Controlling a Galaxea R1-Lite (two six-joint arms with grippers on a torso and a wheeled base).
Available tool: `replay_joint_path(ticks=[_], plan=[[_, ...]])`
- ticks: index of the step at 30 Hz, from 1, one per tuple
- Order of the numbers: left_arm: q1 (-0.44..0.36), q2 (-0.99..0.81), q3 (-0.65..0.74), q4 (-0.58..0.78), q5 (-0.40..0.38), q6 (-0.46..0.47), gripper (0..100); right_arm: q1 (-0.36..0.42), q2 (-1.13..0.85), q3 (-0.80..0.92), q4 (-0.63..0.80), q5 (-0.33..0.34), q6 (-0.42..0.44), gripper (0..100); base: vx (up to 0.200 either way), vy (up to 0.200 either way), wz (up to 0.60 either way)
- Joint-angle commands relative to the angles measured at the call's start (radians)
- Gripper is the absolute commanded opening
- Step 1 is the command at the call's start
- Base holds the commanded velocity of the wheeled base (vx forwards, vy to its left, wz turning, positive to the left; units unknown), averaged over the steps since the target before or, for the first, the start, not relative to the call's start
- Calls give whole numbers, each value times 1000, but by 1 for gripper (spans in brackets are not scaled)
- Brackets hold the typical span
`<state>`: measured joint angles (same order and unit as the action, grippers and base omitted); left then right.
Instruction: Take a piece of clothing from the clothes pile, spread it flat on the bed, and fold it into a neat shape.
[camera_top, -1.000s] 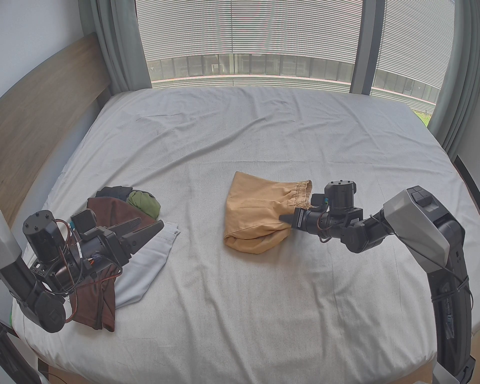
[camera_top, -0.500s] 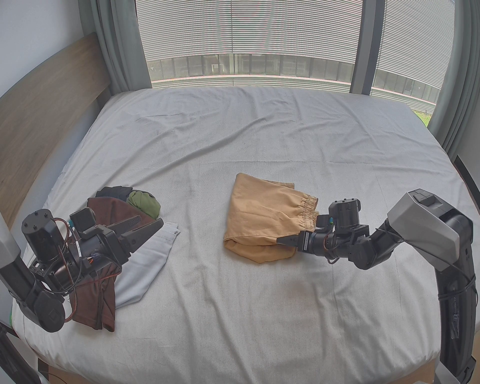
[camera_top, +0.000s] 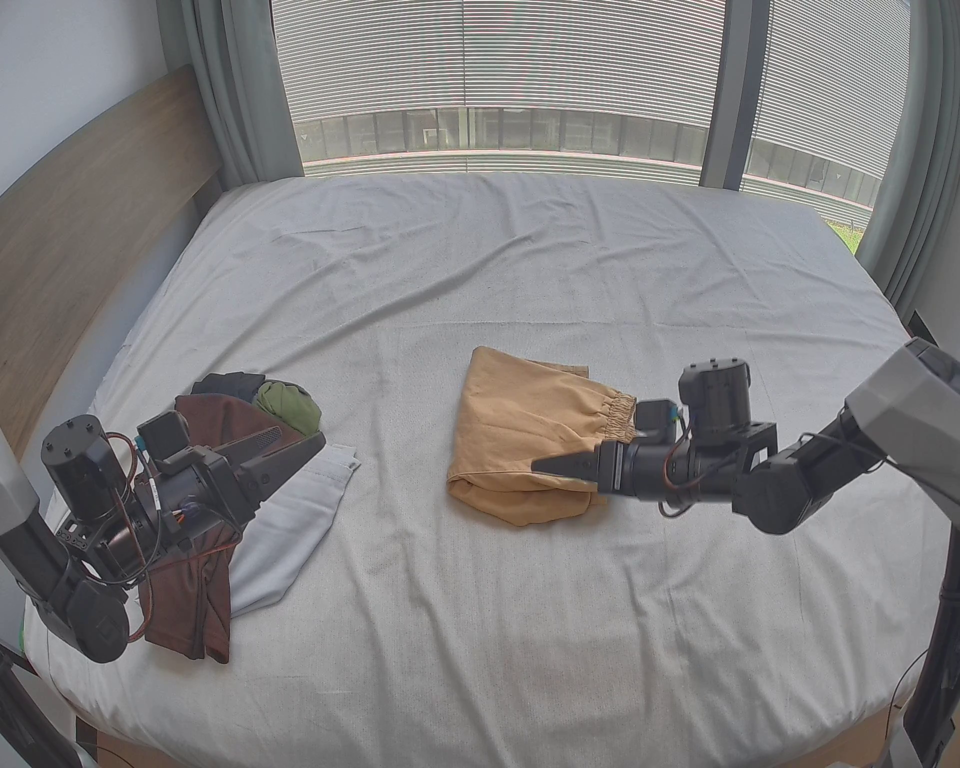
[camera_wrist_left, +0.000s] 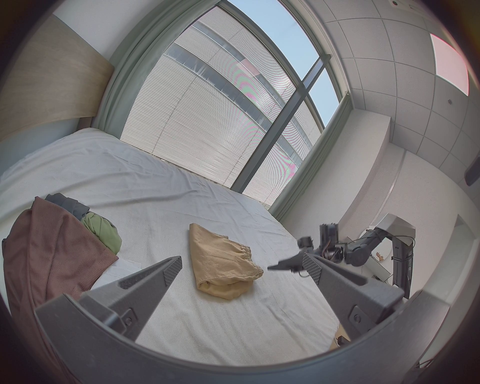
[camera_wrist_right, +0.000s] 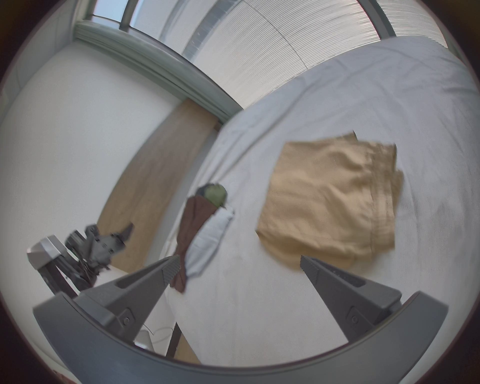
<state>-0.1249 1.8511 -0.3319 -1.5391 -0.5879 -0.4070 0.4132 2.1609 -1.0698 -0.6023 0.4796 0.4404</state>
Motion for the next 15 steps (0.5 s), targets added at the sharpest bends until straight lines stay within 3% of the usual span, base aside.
replay_joint_path(ticks=[1, 6, 15], plan=[[-1, -3, -2, -1, 0, -7, 100, -7, -36, -147, 3, 21, 58, 100, 0, 0, 0], [1, -3, -4, -1, 0, -7, 100, -74, 198, -314, 21, 13, 64, 100, 0, 0, 0], [-2, 0, 1, -1, 0, -6, 100, -94, 323, -340, 18, -10, 55, 100, 0, 0, 0]])
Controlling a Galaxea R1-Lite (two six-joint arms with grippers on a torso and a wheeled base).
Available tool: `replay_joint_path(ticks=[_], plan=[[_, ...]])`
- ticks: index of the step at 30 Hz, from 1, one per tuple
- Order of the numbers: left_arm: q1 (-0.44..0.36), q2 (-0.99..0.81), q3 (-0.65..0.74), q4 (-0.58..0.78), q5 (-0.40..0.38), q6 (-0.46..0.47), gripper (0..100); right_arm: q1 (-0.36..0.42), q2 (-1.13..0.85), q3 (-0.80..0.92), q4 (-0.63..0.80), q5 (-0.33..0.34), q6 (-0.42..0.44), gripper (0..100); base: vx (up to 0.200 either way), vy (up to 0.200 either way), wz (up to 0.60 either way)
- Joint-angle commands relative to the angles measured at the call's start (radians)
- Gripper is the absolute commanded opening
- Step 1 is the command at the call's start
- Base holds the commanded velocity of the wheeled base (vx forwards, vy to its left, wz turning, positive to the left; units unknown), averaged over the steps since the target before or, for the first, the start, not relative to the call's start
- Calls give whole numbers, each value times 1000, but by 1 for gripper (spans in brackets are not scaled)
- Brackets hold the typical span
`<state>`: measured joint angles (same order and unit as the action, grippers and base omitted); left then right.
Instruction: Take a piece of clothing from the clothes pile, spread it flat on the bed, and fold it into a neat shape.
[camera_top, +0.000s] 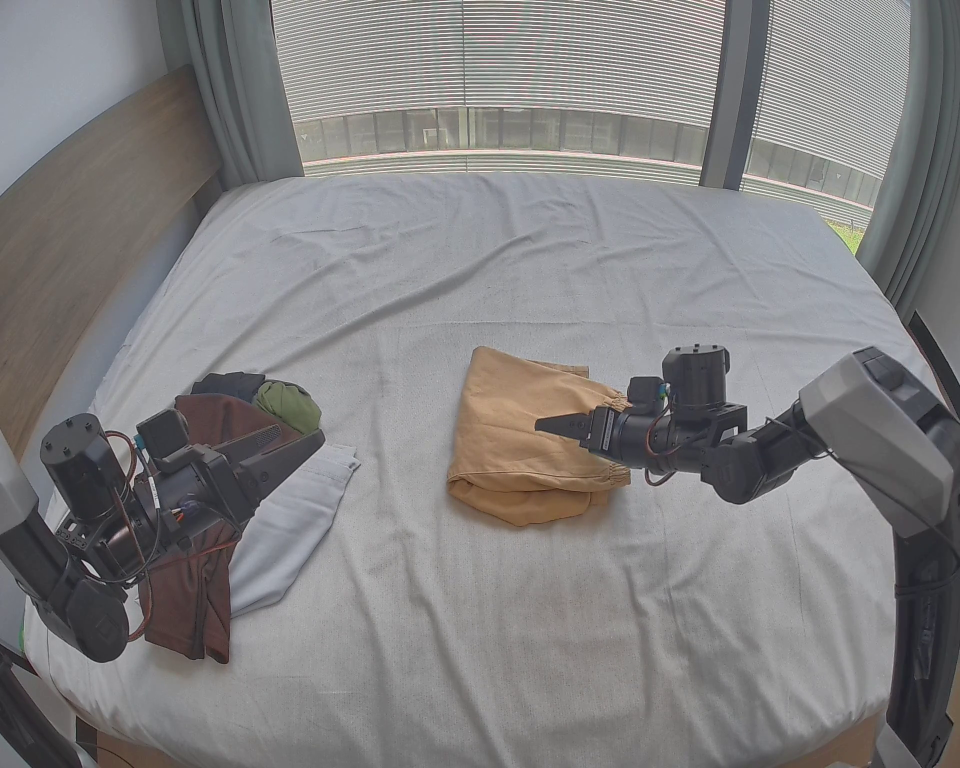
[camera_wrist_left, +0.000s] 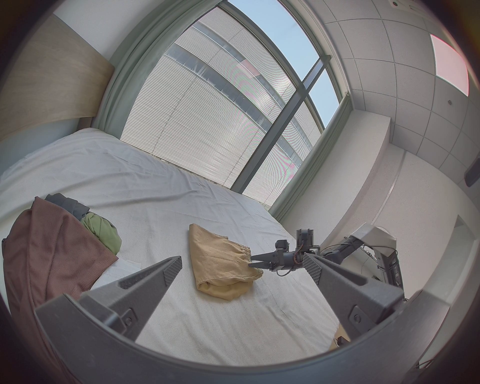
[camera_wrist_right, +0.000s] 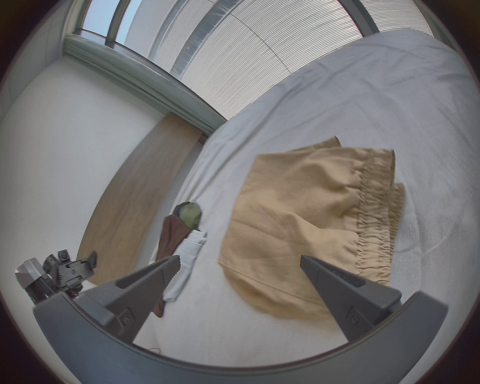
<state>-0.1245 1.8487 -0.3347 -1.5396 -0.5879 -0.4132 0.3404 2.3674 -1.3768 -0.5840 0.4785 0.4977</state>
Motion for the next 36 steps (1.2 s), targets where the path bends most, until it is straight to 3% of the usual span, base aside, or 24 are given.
replay_joint_path(ticks=[1, 8, 13, 15, 21, 24, 26, 31, 32, 33, 36], plan=[[-3, 3, 3, -1, 0, 1, 100, -29, 121, -31, 0, -9, -4, 100, 0, 0, 0], [-3, 0, 6, -1, 0, 1, 100, -21, 105, 21, -11, -14, -22, 100, 0, 0, 0], [-3, -37, 6, -1, -12, -3, 100, -14, -63, 110, -33, -21, -21, 100, 0, 0, 0], [-9, -108, 8, -1, -44, -30, 100, -14, -186, 185, -56, -21, -22, 100, 0, 0, 0], [-75, -436, 60, 29, -89, -233, 100, -43, -659, 470, -92, -24, -68, 100, 0, 0, 0], [-84, -562, 117, 72, -90, -248, 100, -83, -866, 605, -91, -26, -108, 100, 0, 0, 0], [-83, -678, 183, 127, -89, -248, 100, -135, -1044, 749, -96, -34, -192, 100, 0, 0, 0], [-9, -907, 243, 257, -76, -248, 100, -268, -1373, 972, -94, -31, -272, 100, 0, 0, 0], [-9, -907, 243, 257, -76, -248, 100, -268, -1373, 972, -94, -31, -272, 100, 0, 0, 0], [60, -1002, 261, 337, -89, -246, 100, -290, -1518, 1052, -92, -31, -288, 100, 0, 0, 0], [112, -1115, 278, 438, -101, -243, 100, -297, -1659, 1141, -86, -31, -294, 100, 0, 0, 0]])
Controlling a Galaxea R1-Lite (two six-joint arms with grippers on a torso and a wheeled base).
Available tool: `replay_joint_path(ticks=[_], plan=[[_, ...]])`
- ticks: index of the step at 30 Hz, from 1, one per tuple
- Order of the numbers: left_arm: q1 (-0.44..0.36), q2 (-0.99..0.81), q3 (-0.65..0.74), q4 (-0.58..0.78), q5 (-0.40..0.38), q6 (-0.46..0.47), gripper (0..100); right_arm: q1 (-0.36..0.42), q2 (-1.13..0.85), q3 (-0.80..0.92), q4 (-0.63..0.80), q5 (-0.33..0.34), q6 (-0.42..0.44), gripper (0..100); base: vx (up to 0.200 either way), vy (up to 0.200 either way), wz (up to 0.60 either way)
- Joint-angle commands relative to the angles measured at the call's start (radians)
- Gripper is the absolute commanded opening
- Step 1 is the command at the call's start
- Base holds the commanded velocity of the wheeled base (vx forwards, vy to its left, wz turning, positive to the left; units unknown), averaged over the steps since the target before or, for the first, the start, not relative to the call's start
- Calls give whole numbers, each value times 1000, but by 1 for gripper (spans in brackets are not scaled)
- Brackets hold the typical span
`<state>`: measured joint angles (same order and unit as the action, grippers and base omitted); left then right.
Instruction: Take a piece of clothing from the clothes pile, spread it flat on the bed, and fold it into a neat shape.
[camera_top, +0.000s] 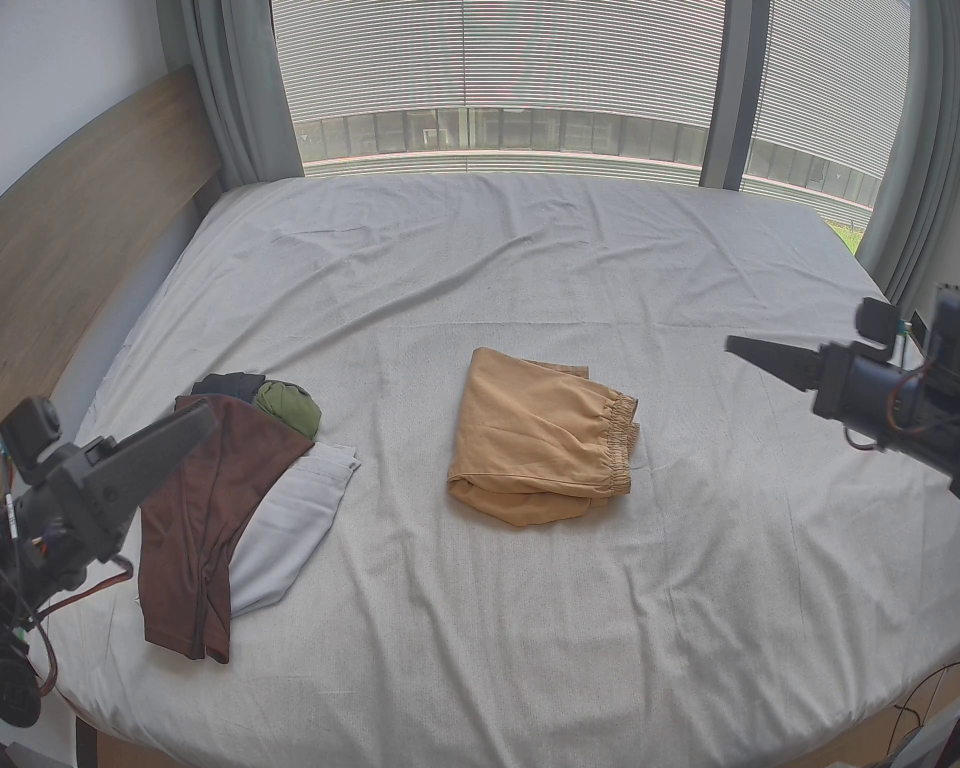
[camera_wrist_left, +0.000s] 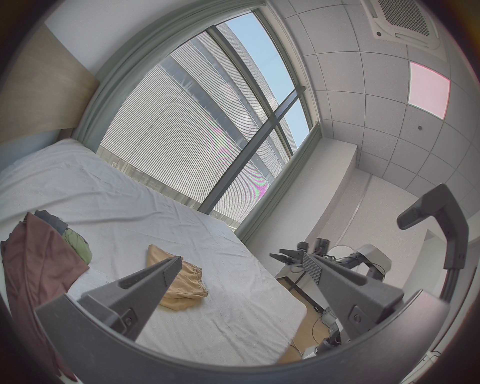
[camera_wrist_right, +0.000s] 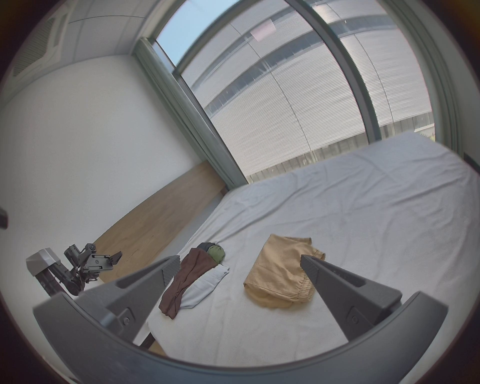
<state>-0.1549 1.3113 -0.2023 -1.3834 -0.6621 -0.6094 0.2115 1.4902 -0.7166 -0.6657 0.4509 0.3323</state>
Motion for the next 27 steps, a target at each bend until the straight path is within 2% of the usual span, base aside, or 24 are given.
replay_joint_path(ticks=[1, 2, 4, 7, 8, 9, 10, 11, 12, 14, 15, 16, 17, 18, 19, 20, 22, 23, 24, 26, 27], plan=[[158, -672, 149, 380, -44, -47, 100, -175, -893, 554, 15, -4, -131, 100, 0, 0, 0], [161, -754, 152, 466, -54, -47, 100, -188, -976, 611, 34, -4, -138, 100, 0, 0, 0], [155, -836, 153, 547, -62, -47, 100, -202, -1048, 652, 54, -4, -141, 100, 0, 0, 0], [150, -1015, 149, 771, -97, -47, 100, -215, -1191, 717, 109, -4, -148, 100, 0, 0, 0], [150, -1015, 149, 771, -97, -47, 100, -215, -1191, 717, 109, -4, -148, 100, 0, 0, 0], [158, -1100, 139, 891, -125, -46, 100, -213, -1272, 717, 201, -4, -144, 100, 0, 0, 0], [159, -1141, 133, 940, -136, -46, 100, -215, -1323, 717, 273, -4, -144, 100, 0, 0, 0], [161, -1152, 130, 954, -137, -44, 100, -215, -1340, 717, 295, -4, -144, 100, 0, 0, 0], [161, -1201, 120, 1008, -137, -38, 100, -221, -1441, 717, 439, -4, -148, 100, 0, 0, 0], [167, -1225, 115, 1035, -134, -24, 100, -215, -1490, 717, 606, -26, -162, 100, 0, 0, 0], [192, -1238, 115, 1041, -132, -3, 100, -213, -1490, 715, 623, -100, -168, 100, 0, 0, 0], [193, -1239, 115, 1041, -126, 10, 100, -213, -1490, 715, 615, -136, -165, 100, 0, 0, 0], [198, -1241, 116, 1044, -108, 49, 100, -213, -1490, 715, 604, -242, -159, 100, 0, 0, 0], [198, -1241, 116, 1044, -103, 57, 100, -213, -1490, 715, 603, -258, -159, 100, 0, 0, 0], [196, -1241, 123, 1054, -63, 105, 100, -213, -1490, 715, 603, -330, -165, 100, 0, 0, 0], [196, -1241, 135, 1093, 6, 204, 100, -213, -1490, 717, 597, -414, -190, 100, 0, 0, 0], [196, -1241, 156, 1146, 73, 316, 100, -215, -1490, 717, 595, -509, -225, 100, 0, 0, 0], [196, -1242, 178, 1173, 136, 401, 100, -215, -1490, 717, 595, -561, -239, 100, 0, 0, 0], [195, -1242, 201, 1216, 213, 499, 100, -215, -1490, 717, 595, -597, -248, 100, 0, 0, 0], [190, -1245, 202, 1319, 325, 582, 100, -215, -1490, 717, 597, -618, -250, 100, 0, 0, 0], [190, -1245, 202, 1319, 325, 582, 100, -215, -1490, 717, 597, -618, -250, 100, 0, 0, 0]])
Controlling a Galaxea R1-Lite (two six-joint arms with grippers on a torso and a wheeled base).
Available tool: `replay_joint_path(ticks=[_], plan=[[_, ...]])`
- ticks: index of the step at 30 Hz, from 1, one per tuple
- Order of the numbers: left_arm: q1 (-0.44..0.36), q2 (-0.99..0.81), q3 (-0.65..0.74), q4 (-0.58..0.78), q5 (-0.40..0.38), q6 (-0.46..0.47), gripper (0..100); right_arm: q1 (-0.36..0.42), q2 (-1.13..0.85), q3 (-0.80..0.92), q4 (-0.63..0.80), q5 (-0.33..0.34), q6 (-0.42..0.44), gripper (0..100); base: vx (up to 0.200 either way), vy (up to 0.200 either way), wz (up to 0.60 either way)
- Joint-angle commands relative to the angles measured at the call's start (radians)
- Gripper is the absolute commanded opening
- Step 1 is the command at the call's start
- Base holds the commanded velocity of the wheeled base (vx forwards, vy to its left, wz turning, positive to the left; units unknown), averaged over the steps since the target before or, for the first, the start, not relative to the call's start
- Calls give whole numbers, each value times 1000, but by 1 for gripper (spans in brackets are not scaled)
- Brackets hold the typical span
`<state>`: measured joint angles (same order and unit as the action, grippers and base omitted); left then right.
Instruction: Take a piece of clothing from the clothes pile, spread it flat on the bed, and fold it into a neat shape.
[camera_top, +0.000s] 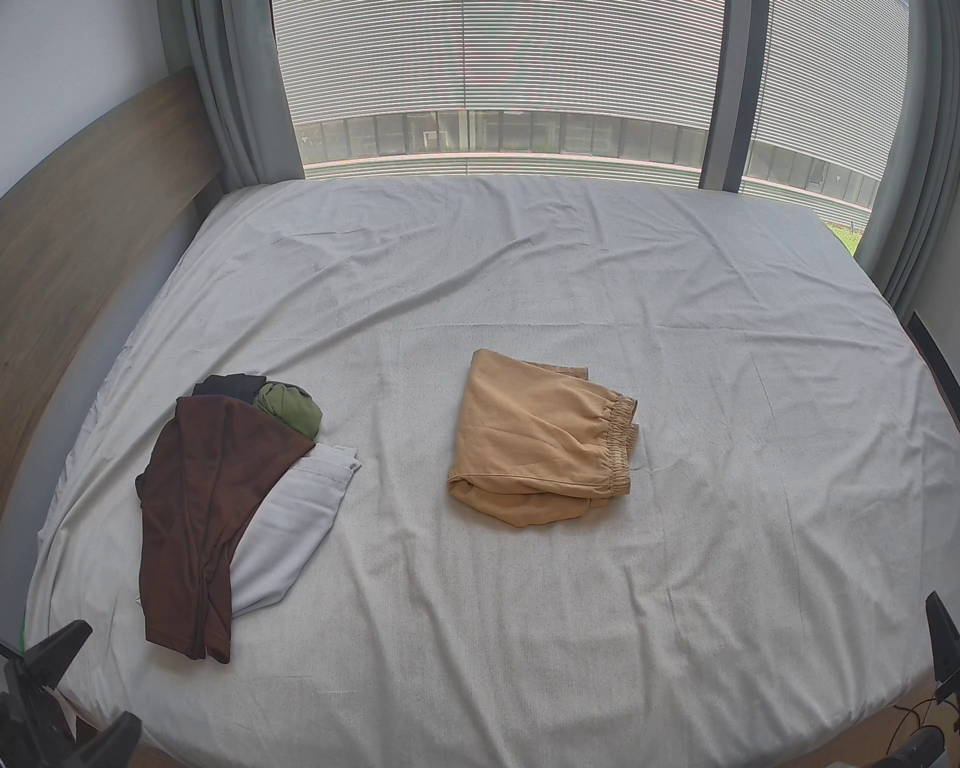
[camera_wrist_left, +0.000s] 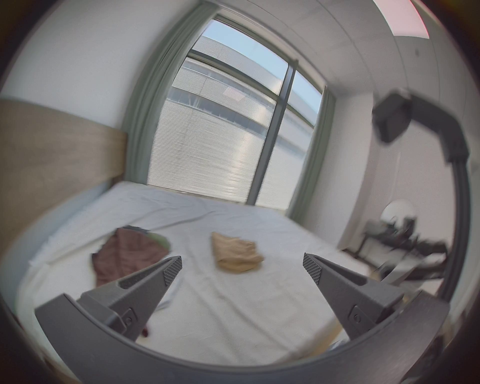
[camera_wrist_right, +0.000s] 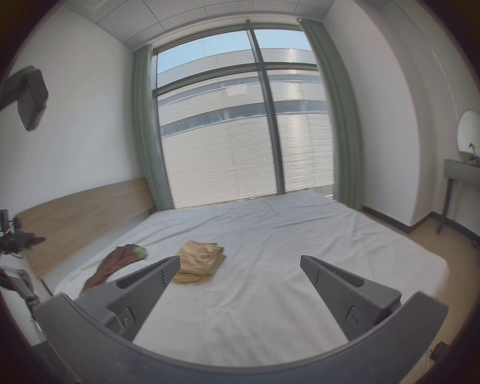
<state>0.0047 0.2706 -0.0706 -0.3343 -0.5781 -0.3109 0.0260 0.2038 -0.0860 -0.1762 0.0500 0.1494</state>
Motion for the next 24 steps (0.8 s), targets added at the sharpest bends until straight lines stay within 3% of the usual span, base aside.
replay_joint_path(ticks=[1, 5, 8, 9, 11, 12, 13, 15, 16, 19, 20, 21, 22, 24], plan=[[14, -222, 58, 319, 316, 268, 100, -29, -204, 86, 107, -216, -70, 100, 0, 0, 0], [0, -268, 55, 322, 452, 296, 100, -27, -204, 86, 109, -180, -119, 100, 0, 0, 0], [0, -268, 63, 304, 465, 332, 100, -29, -204, 86, 107, -76, -126, 100, 0, 0, 0], [-2, -268, 65, 297, 466, 328, 100, -27, -204, 86, 107, -91, -126, 100, 0, 0, 0], [-2, -268, 69, 284, 480, 303, 100, -27, -204, 86, 109, -188, -128, 100, 0, 0, 0], [-2, -268, 69, 287, 509, 303, 100, -29, -204, 86, 109, -196, -137, 100, 0, 0, 0], [-2, -268, 71, 314, 560, 306, 100, -29, -204, 86, 109, -154, -155, 100, 0, 0, 0], [-2, -268, 69, 351, 629, 309, 100, -29, -204, 86, 104, 14, -186, 100, 0, 0, 0], [-2, -268, 71, 343, 618, 314, 100, -29, -204, 86, 104, 30, -177, 100, 0, 0, 0], [-5, -268, 71, 339, 569, 329, 100, -27, -204, 86, 110, -156, -126, 100, 0, 0, 0], [-5, -268, 71, 339, 569, 329, 100, -27, -204, 86, 110, -156, -126, 100, 0, 0, 0], [-5, -268, 71, 339, 569, 329, 100, -27, -204, 86, 113, -269, -123, 100, 0, 0, 0], [-5, -268, 71, 339, 569, 328, 100, -29, -204, 86, 113, -269, -125, 100, 0, 0, 0], [-5, -268, 71, 339, 567, 328, 100, -31, -204, 86, 109, -180, -131, 100, 0, 0, 0]])
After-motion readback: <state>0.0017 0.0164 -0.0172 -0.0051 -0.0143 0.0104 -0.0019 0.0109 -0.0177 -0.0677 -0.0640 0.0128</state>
